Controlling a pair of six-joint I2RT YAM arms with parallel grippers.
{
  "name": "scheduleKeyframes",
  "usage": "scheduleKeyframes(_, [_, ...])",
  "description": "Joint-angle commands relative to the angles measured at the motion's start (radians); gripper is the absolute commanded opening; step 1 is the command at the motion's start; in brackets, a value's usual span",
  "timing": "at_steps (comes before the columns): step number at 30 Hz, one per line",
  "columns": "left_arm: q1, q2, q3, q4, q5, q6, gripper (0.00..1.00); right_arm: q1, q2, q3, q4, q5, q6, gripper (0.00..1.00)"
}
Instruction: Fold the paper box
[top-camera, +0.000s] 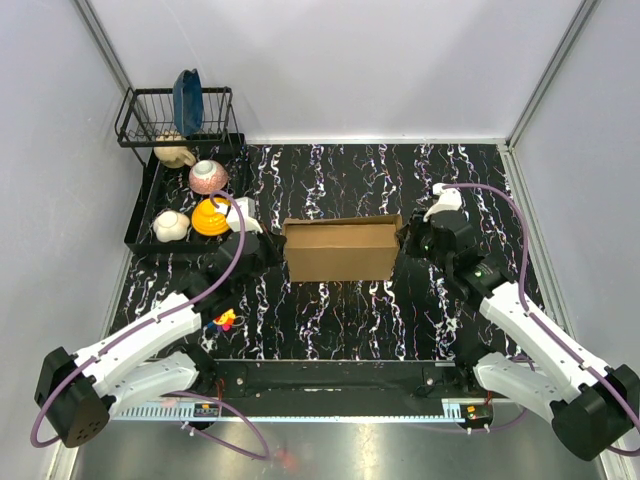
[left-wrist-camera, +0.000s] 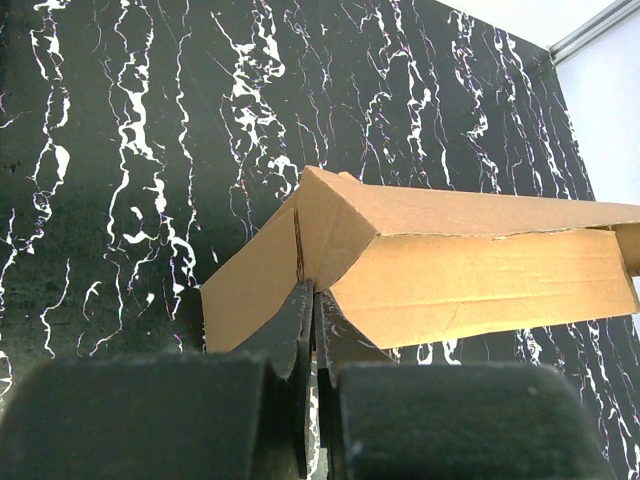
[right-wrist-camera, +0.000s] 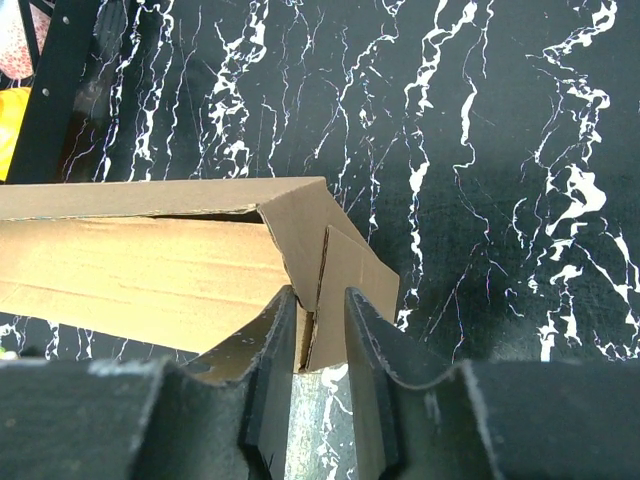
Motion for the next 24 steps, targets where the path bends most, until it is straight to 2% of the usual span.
scheduleKeyframes(1, [-0.007, 0.02, 0.013, -0.098, -0.023, 0.005, 0.0, 0.003, -0.001, 0.015, 0.057, 0.034, -0.006, 0.34])
scheduleKeyframes(5, [-0.009, 0.024, 0.016, -0.1, -0.025, 0.005, 0.0, 0.004, 0.001, 0.037, 0.064, 0.046, -0.015, 0.41])
scheduleKeyframes(17, [-0.018, 0.037, 0.029, -0.101, -0.025, 0.008, 0.0, 0.004, 0.05, 0.086, 0.081, 0.046, -0.033, 0.4])
scheduleKeyframes(24, [-0.021, 0.046, 0.041, -0.106, -0.022, 0.013, 0.0, 0.003, 0.068, 0.078, 0.1, 0.051, -0.039, 0.26])
